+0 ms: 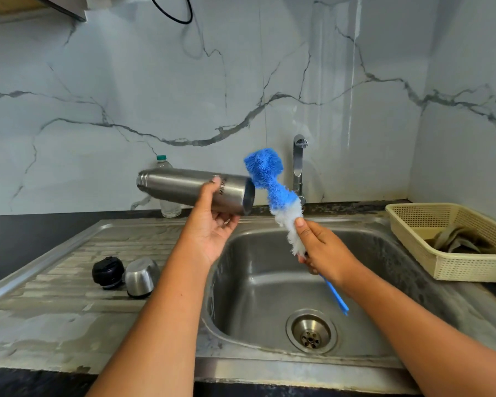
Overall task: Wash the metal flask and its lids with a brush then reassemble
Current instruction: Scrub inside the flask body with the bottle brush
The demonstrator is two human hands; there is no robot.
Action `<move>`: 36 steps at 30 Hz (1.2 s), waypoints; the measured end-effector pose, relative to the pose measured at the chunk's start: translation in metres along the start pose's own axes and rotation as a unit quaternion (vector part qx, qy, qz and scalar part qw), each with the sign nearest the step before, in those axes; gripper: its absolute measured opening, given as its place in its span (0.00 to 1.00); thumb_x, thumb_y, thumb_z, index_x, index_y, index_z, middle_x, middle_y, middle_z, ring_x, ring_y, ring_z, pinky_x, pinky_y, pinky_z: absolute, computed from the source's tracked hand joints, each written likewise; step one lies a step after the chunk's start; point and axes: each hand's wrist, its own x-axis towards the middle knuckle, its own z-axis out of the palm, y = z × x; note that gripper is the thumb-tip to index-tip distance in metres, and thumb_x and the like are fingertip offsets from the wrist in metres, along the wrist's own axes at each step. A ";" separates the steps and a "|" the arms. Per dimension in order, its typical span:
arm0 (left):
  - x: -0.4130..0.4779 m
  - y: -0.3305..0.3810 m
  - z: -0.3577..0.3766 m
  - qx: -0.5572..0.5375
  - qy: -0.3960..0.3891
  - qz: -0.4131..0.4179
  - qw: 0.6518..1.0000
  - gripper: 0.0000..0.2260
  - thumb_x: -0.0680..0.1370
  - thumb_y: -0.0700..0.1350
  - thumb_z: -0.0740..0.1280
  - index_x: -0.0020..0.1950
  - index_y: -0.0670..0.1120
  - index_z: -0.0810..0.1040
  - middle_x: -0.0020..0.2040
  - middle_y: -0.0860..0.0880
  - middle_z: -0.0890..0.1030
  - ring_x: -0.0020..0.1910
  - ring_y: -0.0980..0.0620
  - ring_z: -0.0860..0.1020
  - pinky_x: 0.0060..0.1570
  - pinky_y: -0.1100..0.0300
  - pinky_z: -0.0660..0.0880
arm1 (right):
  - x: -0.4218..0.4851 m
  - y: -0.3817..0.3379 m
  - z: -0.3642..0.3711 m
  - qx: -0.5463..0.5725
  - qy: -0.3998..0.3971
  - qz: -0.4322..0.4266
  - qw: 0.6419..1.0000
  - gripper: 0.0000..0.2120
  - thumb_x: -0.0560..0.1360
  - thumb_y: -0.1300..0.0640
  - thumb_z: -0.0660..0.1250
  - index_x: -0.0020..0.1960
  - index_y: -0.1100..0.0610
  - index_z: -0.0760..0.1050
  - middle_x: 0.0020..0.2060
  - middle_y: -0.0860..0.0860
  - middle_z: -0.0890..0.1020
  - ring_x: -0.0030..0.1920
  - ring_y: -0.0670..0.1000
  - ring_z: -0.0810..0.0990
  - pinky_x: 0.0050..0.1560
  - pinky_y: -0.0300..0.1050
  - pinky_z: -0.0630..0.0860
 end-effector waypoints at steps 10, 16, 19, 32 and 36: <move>0.017 -0.016 -0.009 0.556 0.053 0.099 0.824 0.30 0.53 0.54 0.79 0.54 0.56 0.75 0.55 0.47 0.79 0.50 0.45 0.82 0.47 0.45 0.84 | 0.002 -0.008 -0.017 -0.006 0.133 -0.058 0.989 0.16 0.75 0.36 0.70 0.55 0.46 0.78 0.41 0.46 0.84 0.39 0.42 0.82 0.42 0.41 0.77; 0.014 -0.016 -0.007 0.759 0.006 0.143 0.635 0.39 0.66 0.52 0.79 0.75 0.55 0.69 0.57 0.50 0.65 0.65 0.42 0.66 0.59 0.51 0.72 | 0.006 -0.011 -0.036 0.034 0.164 -0.069 0.983 0.20 0.71 0.40 0.77 0.59 0.45 0.79 0.47 0.42 0.86 0.49 0.42 0.84 0.49 0.39 0.79; 0.013 -0.018 -0.008 0.780 -0.012 0.152 0.607 0.41 0.66 0.50 0.79 0.78 0.58 0.67 0.59 0.51 0.64 0.66 0.43 0.64 0.64 0.48 0.72 | 0.009 -0.006 -0.036 0.016 0.175 -0.048 0.983 0.20 0.71 0.42 0.78 0.60 0.48 0.80 0.48 0.45 0.85 0.49 0.44 0.83 0.50 0.41 0.79; 0.007 -0.012 -0.007 0.672 0.030 0.316 0.670 0.36 0.67 0.41 0.83 0.73 0.55 0.76 0.74 0.47 0.60 0.73 0.43 0.59 0.74 0.51 0.66 | 0.006 -0.015 -0.031 0.158 0.140 -0.027 0.977 0.08 0.76 0.53 0.75 0.53 0.52 0.80 0.34 0.40 0.82 0.33 0.38 0.79 0.41 0.35 0.71; 0.014 -0.015 -0.002 0.524 0.150 0.308 0.780 0.47 0.64 0.49 0.86 0.77 0.44 0.66 0.72 0.41 0.67 0.73 0.41 0.66 0.72 0.49 0.68 | 0.004 -0.020 -0.028 0.229 0.156 -0.013 0.961 0.05 0.78 0.53 0.73 0.50 0.49 0.78 0.28 0.41 0.75 0.26 0.41 0.69 0.32 0.35 0.64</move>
